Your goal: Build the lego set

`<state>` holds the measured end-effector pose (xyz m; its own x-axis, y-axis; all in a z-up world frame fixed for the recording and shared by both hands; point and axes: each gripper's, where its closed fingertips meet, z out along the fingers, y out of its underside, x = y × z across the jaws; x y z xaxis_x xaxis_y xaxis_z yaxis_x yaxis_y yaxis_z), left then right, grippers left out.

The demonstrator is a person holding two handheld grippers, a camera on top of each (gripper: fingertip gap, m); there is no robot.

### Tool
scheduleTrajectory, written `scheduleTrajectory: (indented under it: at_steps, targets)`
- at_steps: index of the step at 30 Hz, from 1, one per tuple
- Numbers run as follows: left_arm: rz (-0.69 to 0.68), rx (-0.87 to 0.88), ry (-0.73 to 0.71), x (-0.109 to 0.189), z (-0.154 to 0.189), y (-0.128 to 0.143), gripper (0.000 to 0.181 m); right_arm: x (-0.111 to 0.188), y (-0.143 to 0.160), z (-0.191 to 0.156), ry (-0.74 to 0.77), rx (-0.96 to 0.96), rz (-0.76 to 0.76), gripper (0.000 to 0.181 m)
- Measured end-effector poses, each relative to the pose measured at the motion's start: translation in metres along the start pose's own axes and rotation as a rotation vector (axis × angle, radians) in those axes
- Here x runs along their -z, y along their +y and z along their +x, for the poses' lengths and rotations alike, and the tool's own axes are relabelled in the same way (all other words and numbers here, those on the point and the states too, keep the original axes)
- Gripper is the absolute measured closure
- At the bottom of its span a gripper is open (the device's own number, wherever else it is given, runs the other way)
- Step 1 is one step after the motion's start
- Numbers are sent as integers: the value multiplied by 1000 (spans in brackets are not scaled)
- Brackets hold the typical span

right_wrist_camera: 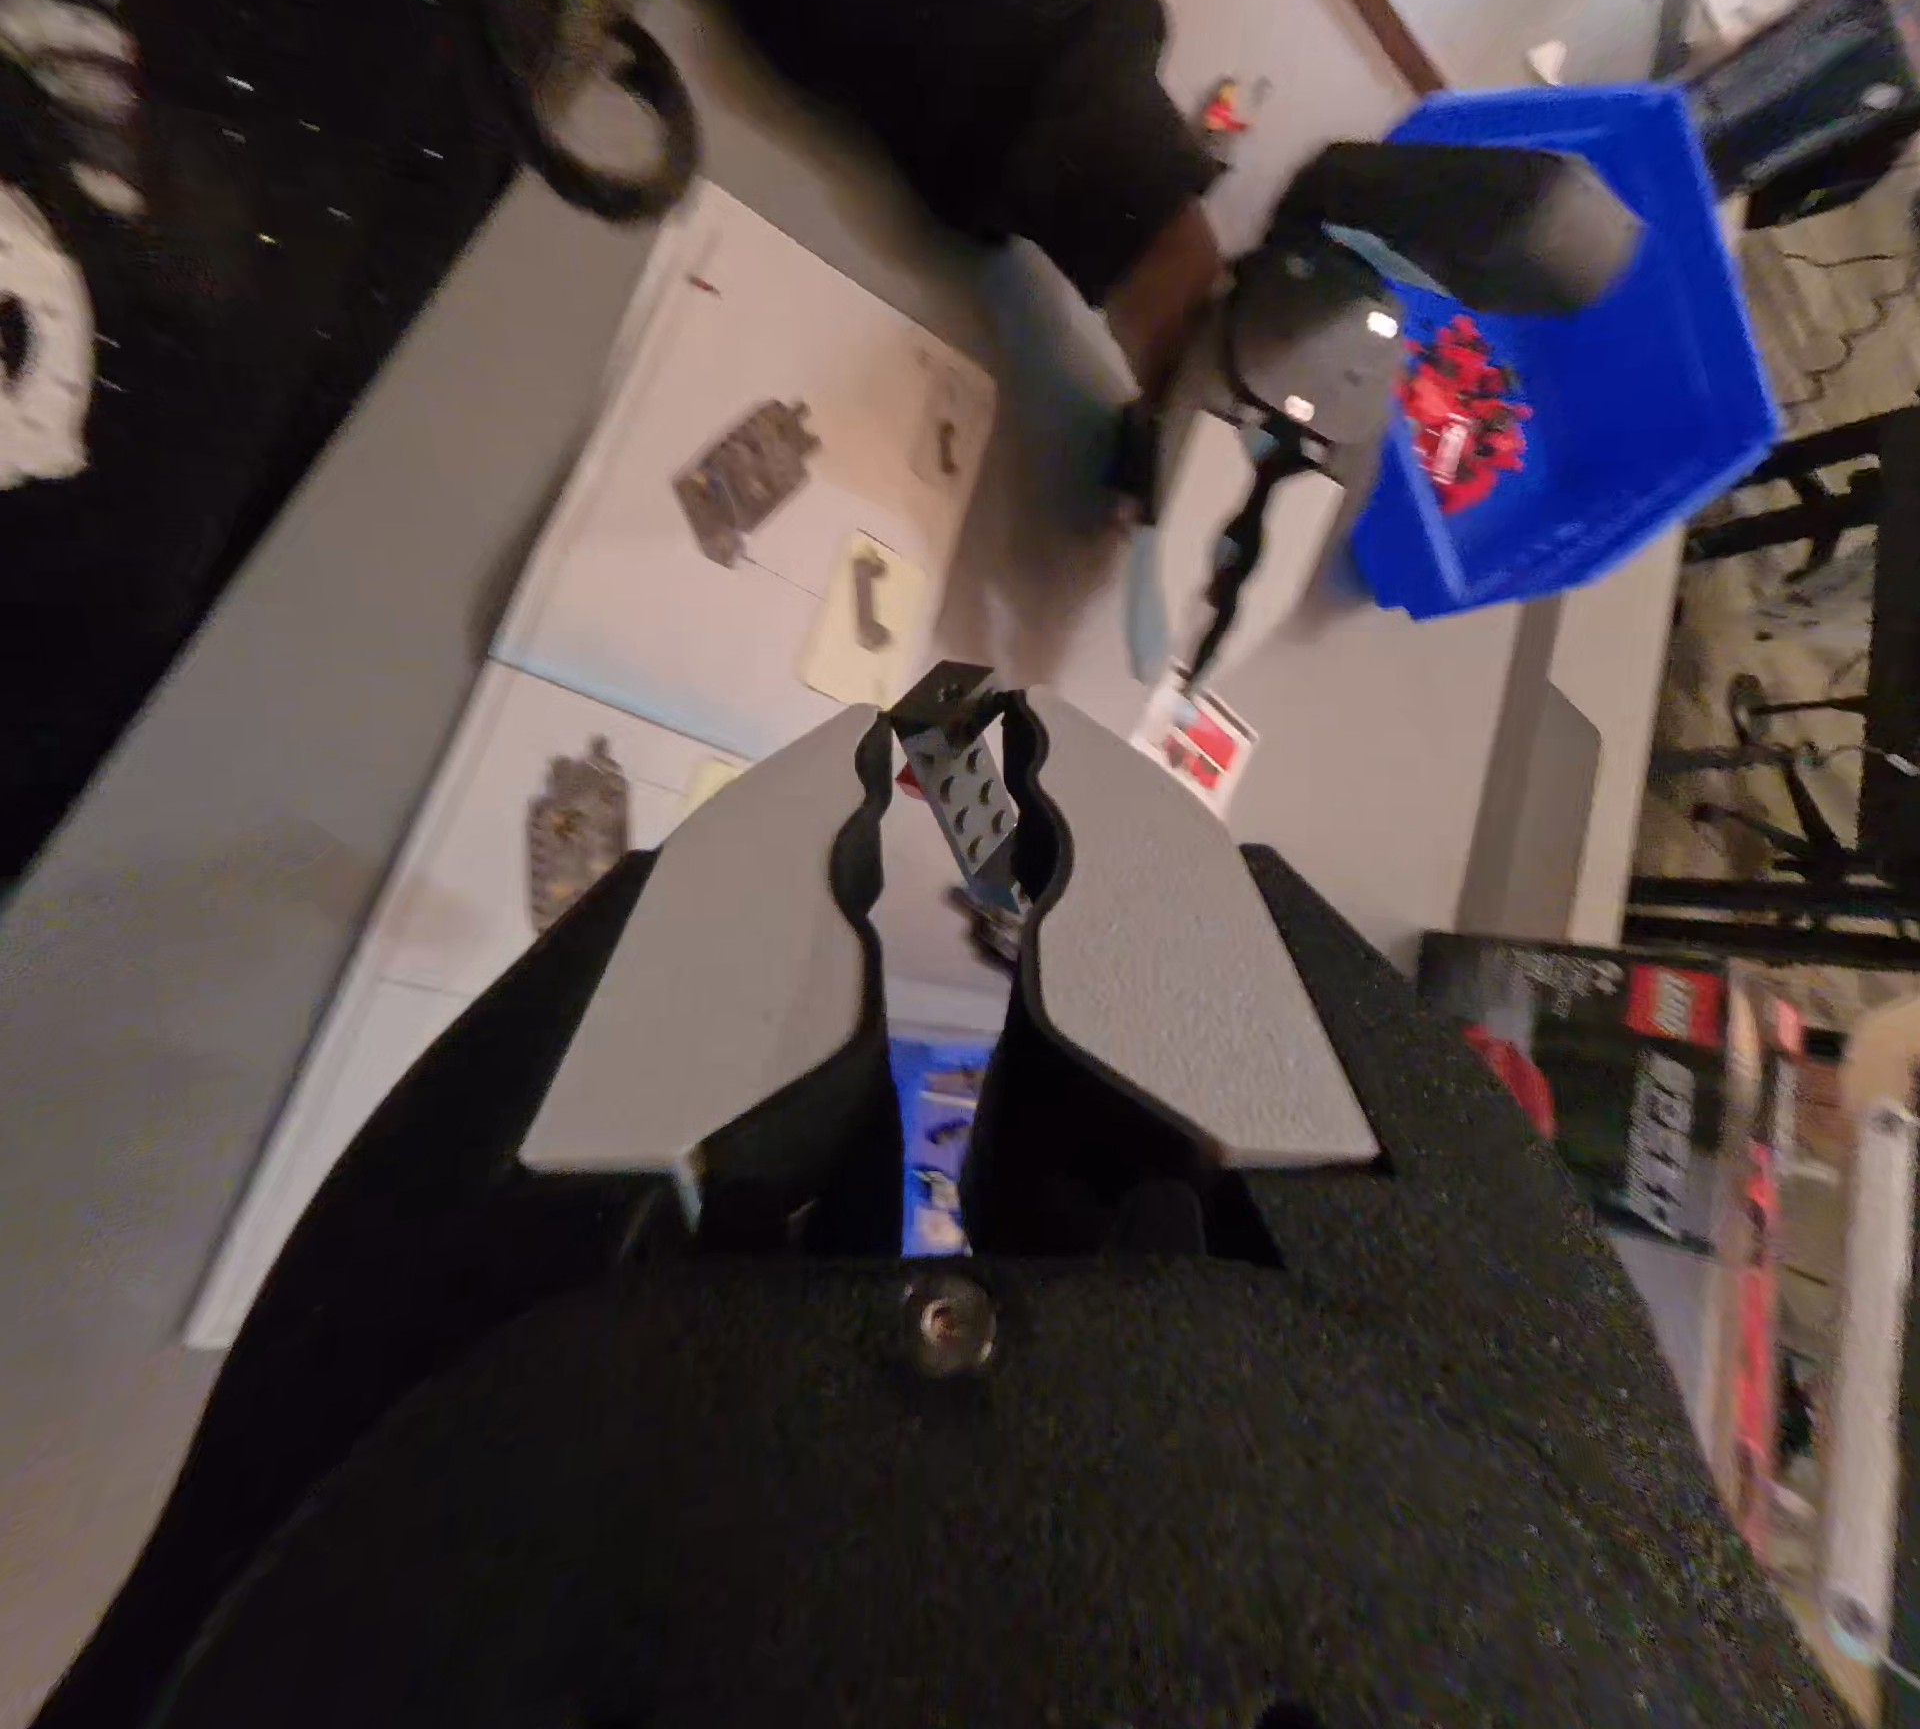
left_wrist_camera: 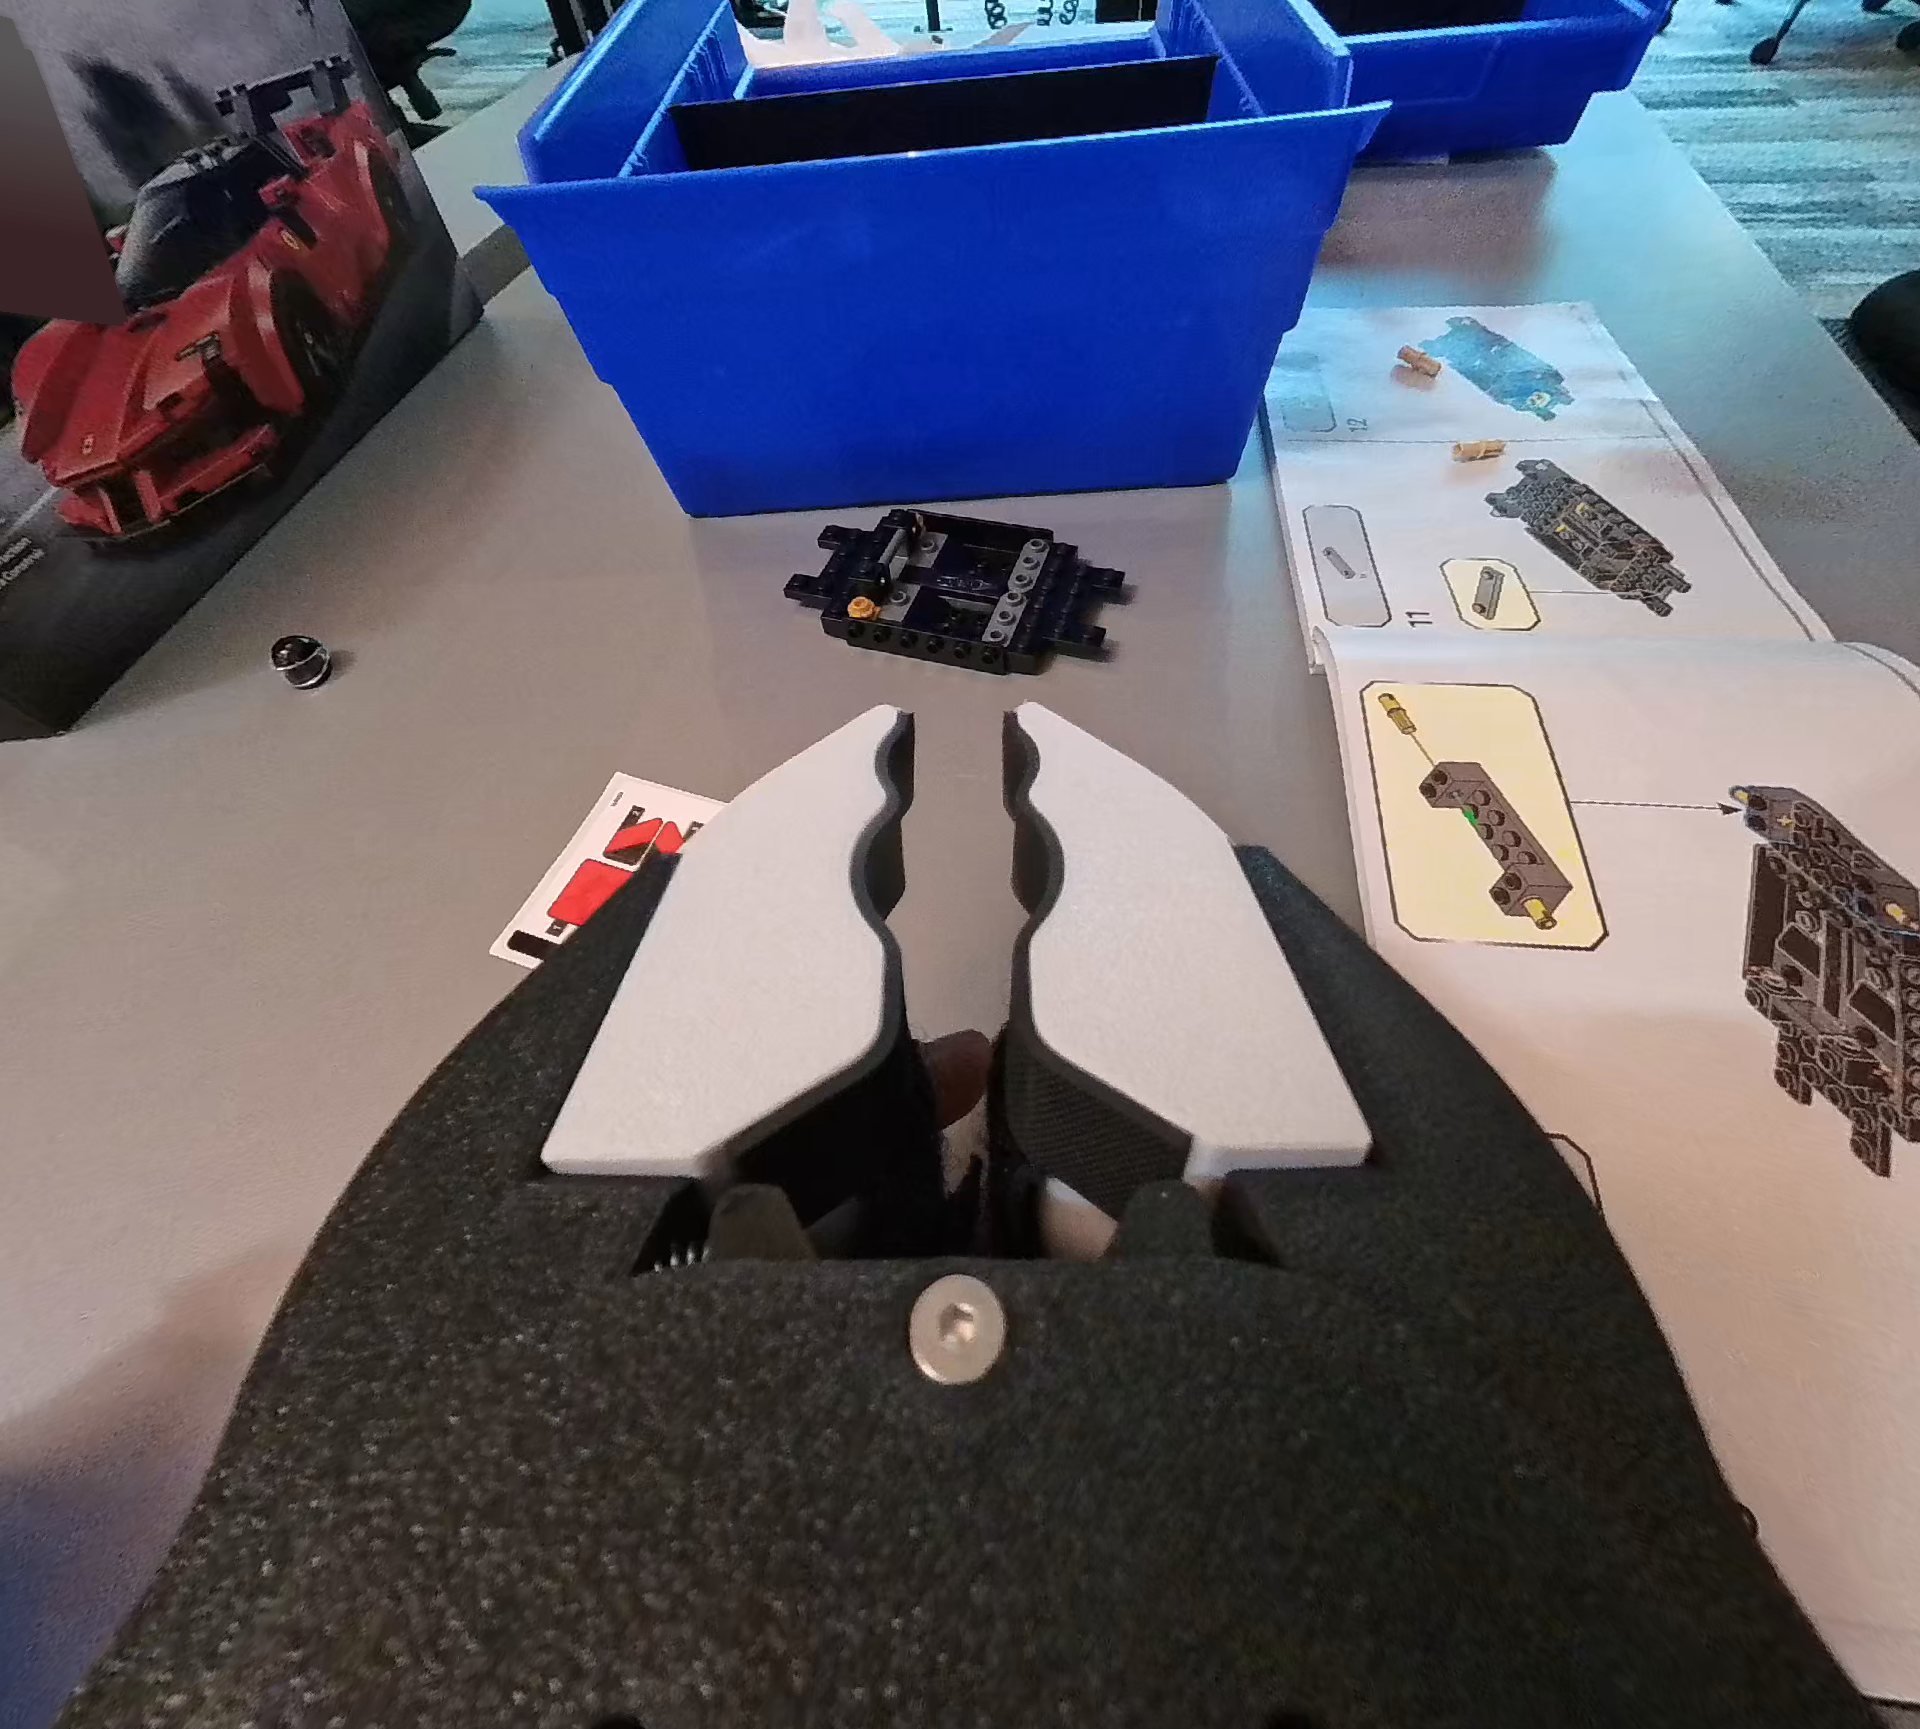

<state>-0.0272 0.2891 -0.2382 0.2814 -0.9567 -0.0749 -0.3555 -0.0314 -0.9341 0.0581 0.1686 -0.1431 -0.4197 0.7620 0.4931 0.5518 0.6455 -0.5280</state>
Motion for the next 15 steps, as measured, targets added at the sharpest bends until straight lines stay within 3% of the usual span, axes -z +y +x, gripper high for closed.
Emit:
scheduleTrajectory:
  at_steps: [7, 15]
  targets:
    - [0, 1, -2, 0, 0, 0, 166, -57, -17, -54, 32, -153, 65, 160]
    - [-42, -31, -50, -4, -3, 5, 155, -72, -2, -27, 351, -373, 139, 160]
